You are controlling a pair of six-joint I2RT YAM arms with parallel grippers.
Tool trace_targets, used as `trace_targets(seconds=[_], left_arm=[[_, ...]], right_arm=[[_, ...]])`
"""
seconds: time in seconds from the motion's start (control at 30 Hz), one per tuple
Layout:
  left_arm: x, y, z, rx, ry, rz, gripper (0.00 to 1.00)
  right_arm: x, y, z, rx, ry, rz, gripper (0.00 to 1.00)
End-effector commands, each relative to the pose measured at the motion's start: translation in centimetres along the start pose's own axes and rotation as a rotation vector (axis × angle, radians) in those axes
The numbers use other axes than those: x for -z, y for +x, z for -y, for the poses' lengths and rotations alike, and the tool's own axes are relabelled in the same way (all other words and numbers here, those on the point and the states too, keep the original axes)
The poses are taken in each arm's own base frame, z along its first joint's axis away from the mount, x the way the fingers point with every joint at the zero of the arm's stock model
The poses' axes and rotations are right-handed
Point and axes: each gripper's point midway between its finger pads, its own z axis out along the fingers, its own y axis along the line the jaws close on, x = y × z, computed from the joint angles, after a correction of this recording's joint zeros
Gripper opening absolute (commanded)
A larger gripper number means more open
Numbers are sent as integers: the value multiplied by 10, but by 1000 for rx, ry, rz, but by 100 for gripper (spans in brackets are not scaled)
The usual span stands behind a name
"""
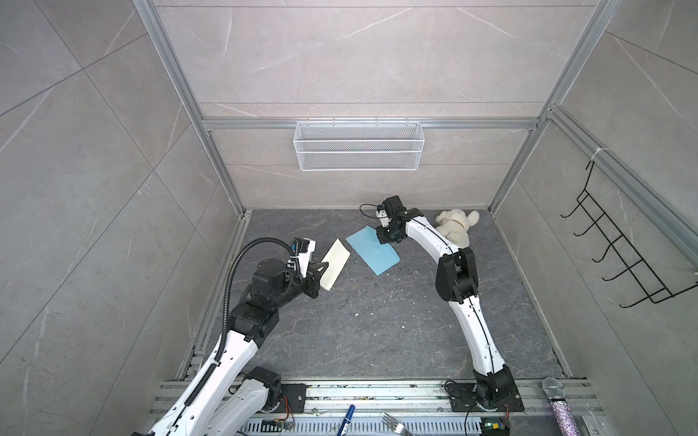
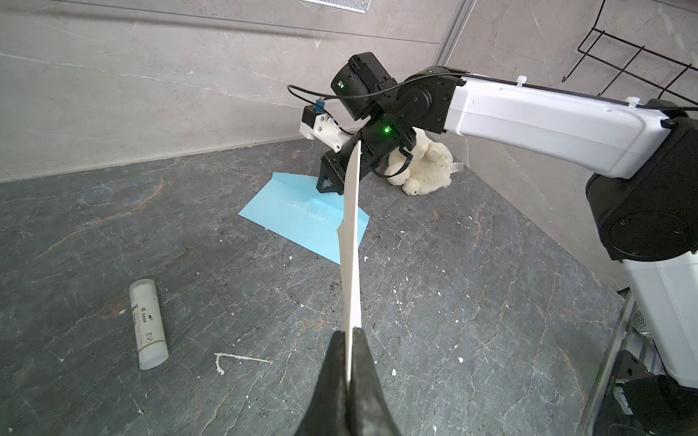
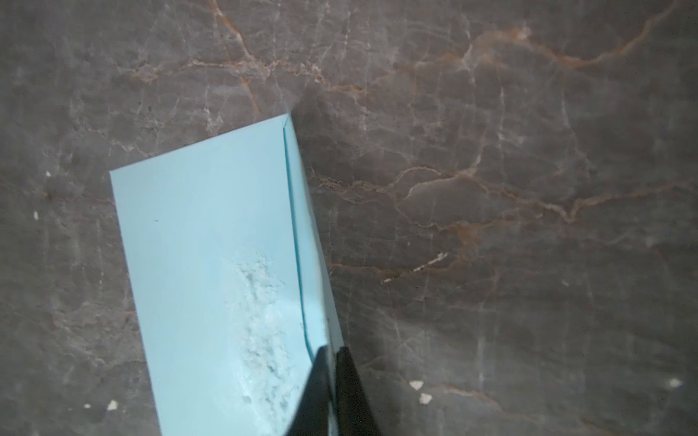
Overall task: Place the letter into the envelope and seal it
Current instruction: 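Grasp the blue envelope's flap edge with the right gripper and lift it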
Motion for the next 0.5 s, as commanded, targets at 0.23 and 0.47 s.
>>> trace_targets(seconds=[0.23, 0.47], left_arm=[[-1, -18, -7, 85, -24, 106, 0], [-3, -22, -15, 159, -55, 159, 0]], right_arm=[[55, 2, -29, -199, -181, -2, 0], [109, 26, -46, -417, -320, 128, 0]])
